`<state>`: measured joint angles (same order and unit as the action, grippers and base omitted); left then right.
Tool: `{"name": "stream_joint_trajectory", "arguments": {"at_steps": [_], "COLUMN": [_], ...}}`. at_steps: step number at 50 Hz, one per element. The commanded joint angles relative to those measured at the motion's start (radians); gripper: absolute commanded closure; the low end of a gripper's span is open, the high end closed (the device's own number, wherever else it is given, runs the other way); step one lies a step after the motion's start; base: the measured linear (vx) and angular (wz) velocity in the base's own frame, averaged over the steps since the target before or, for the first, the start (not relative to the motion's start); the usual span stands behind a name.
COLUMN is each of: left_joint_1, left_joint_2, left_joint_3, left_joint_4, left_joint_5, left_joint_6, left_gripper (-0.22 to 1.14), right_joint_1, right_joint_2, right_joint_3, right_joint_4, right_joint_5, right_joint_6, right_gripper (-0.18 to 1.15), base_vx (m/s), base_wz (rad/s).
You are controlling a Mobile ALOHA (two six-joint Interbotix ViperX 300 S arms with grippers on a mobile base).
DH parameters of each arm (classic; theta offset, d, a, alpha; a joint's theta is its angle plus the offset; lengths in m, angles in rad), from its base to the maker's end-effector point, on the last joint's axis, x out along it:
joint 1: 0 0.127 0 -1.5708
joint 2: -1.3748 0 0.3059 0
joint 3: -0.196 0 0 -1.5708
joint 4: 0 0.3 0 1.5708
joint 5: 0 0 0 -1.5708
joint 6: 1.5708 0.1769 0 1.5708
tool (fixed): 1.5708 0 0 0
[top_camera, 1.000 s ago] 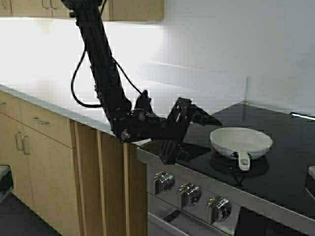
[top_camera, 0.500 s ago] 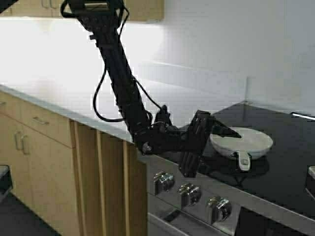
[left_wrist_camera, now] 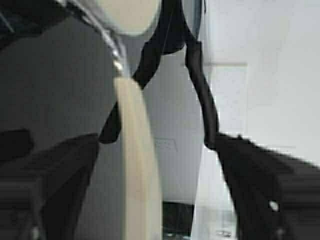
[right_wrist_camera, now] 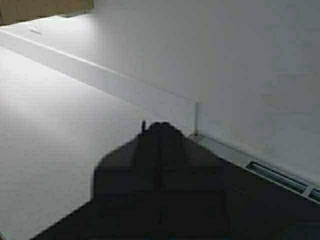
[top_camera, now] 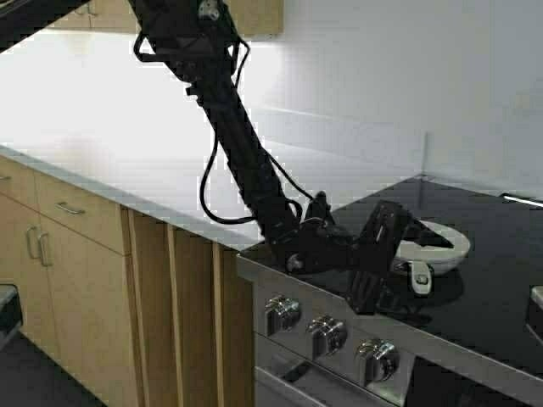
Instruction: Wash the pan
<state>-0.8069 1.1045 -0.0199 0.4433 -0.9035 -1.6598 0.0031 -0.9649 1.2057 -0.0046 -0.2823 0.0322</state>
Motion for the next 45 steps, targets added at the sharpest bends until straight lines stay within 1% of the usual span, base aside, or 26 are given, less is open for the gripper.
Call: {"name": "stream_joint_trajectory", "arguments": {"at_steps": [1,14,18,20,23,25,27,31,33,34,36,41,42,45], "left_joint_1": [-0.003,-0.011,-0.011,-0.011,-0.011,-0.011,-0.011,-0.011,-0.011,-0.011,-0.011,-0.011,-0.011,-0.011], "left_joint_2": [-0.006,0.002,0.011,0.015,0.023,0.029,0.037,0.051,0.054,0.055,0.054,0.044,0.043,0.035], "left_joint_3": [-0.037,-0.069,-0.086,-0.091,-0.098,-0.103,-0.107,-0.118,-0.121,-0.123,-0.123,-0.117,-0.114,-0.109], "left_joint_4": [-0.006,-0.006,-0.012,-0.017,-0.026,-0.032,-0.04,-0.057,-0.066,-0.069,-0.072,-0.075,-0.075,-0.075], "left_joint_5": [-0.003,-0.009,-0.009,-0.009,-0.009,-0.009,-0.009,-0.018,-0.028,-0.035,-0.048,-0.081,-0.086,-0.098], "left_joint_6": [-0.012,-0.012,-0.017,-0.02,-0.028,-0.038,-0.055,-0.08,-0.081,-0.08,-0.08,-0.08,-0.08,-0.08], "left_gripper": [-0.1,-0.09,-0.05,0.0,0.13,0.27,0.43,0.85,1.0,1.05,1.04,0.85,0.83,0.85], "right_joint_1": [0.0,0.0,0.002,0.0,0.0,0.002,0.0,0.0,0.0,0.0,0.0,0.002,0.0,0.0], "right_joint_2": [0.008,0.008,0.008,0.008,0.008,0.008,0.008,0.008,0.008,0.008,0.008,0.008,0.008,0.008], "right_joint_3": [-0.011,-0.012,-0.011,-0.011,-0.011,-0.012,-0.011,-0.012,-0.012,-0.012,-0.011,-0.012,-0.012,-0.011], "right_joint_4": [0.0,0.0,0.0,0.0,0.0,0.002,0.0,0.002,0.002,0.0,0.0,0.0,0.002,0.0], "right_joint_5": [-0.003,-0.003,-0.003,-0.002,-0.003,-0.002,-0.003,-0.003,-0.003,-0.003,-0.003,-0.002,-0.002,-0.002], "right_joint_6": [0.002,0.002,0.002,0.002,0.002,0.002,0.002,0.002,0.002,0.002,0.002,0.002,0.002,0.002], "right_gripper": [0.91,0.91,0.91,0.91,0.91,0.91,0.91,0.91,0.91,0.91,0.91,0.91,0.91,0.91], "base_vx": [0.0,0.0,0.0,0.0,0.0,0.0,0.0,0.0,0.0,0.0,0.0,0.0,0.0,0.0], "base_wz": [0.0,0.0,0.0,0.0,0.0,0.0,0.0,0.0,0.0,0.0,0.0,0.0,0.0,0.0]}}
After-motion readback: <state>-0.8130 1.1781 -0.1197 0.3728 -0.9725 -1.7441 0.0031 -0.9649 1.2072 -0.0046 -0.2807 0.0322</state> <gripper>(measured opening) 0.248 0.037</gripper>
